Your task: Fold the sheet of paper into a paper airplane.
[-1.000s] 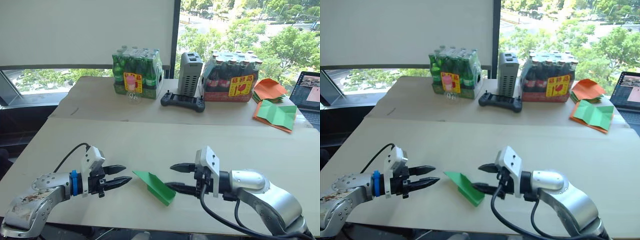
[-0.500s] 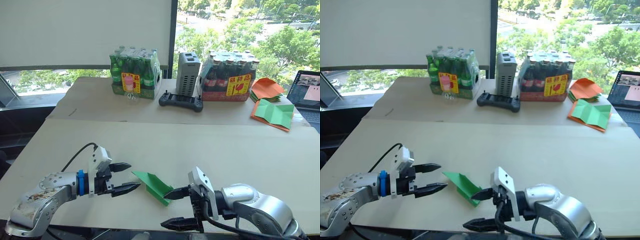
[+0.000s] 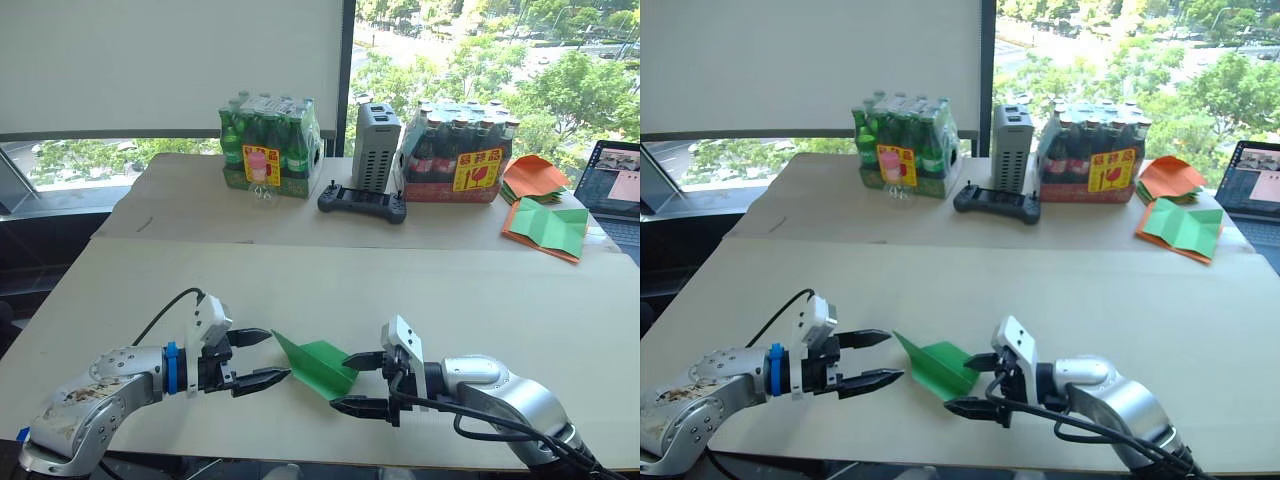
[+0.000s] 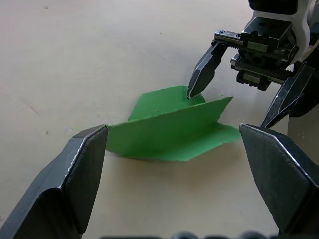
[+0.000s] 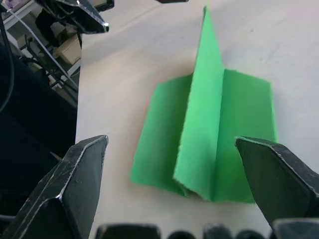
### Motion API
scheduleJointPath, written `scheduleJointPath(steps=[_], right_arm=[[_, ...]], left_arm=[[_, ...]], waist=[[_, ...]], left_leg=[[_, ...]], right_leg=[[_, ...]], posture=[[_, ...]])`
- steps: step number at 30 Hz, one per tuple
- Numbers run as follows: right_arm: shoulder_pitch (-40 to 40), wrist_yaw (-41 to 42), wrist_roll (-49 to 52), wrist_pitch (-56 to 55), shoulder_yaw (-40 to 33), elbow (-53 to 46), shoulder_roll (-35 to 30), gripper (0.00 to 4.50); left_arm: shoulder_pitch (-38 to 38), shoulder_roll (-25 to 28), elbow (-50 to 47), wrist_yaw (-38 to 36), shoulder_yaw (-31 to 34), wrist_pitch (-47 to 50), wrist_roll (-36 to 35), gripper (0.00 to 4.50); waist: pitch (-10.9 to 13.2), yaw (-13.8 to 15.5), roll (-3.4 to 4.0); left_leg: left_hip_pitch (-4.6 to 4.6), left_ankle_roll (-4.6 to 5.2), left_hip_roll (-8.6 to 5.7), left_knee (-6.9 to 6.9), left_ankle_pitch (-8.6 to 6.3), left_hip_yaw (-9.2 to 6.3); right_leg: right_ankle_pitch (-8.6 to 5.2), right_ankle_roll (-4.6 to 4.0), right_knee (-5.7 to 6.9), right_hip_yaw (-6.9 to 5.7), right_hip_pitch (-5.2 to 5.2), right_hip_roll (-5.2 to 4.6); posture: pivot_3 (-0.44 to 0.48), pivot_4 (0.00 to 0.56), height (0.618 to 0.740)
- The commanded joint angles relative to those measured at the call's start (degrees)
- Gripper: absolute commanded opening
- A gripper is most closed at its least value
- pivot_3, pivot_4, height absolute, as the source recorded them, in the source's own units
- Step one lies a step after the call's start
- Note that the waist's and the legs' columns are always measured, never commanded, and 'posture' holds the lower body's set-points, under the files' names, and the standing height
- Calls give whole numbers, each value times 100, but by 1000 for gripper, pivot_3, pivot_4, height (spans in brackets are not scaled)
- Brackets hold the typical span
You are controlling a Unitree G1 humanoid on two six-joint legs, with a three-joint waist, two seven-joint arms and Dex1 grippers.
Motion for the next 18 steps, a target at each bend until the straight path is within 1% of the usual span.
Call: scheduleJointPath(steps=[1,5,9,13,18], right_arm=[[-34,-254,-45,-131,-219,-311,110,4500],[66,-646,-392,-204,-105,-610,163,4500],[287,-1054,-962,-627,51,-1063,259,4500],[522,-1155,-1449,-951,359,-1400,159,4500],[695,-1194,-1743,-1101,518,-1304,141,4500]], left_arm=[[-32,17,-131,46,98,-87,-59,4479],[-10,55,-275,118,167,17,-186,4479],[101,126,-309,86,223,33,-245,4479],[92,143,-324,116,164,28,-278,4479],[92,163,-340,132,147,34,-314,4479]], waist=[[0,1,0],[0,-1,0],[0,-1,0],[0,-10,1],[0,-8,1]], left_leg=[[0,0,0,0,0,0],[-1,0,0,0,0,0],[-1,-1,-1,-1,0,0],[0,-1,-1,0,0,1],[1,-1,-1,1,0,3]], right_leg=[[0,0,0,0,0,0],[0,0,1,0,-2,1],[0,0,1,0,-3,1],[0,0,3,1,-4,2],[0,0,4,1,-3,1]], posture=[[0,150,675],[0,150,675],[0,150,675],[0,150,675],[0,150,675]])
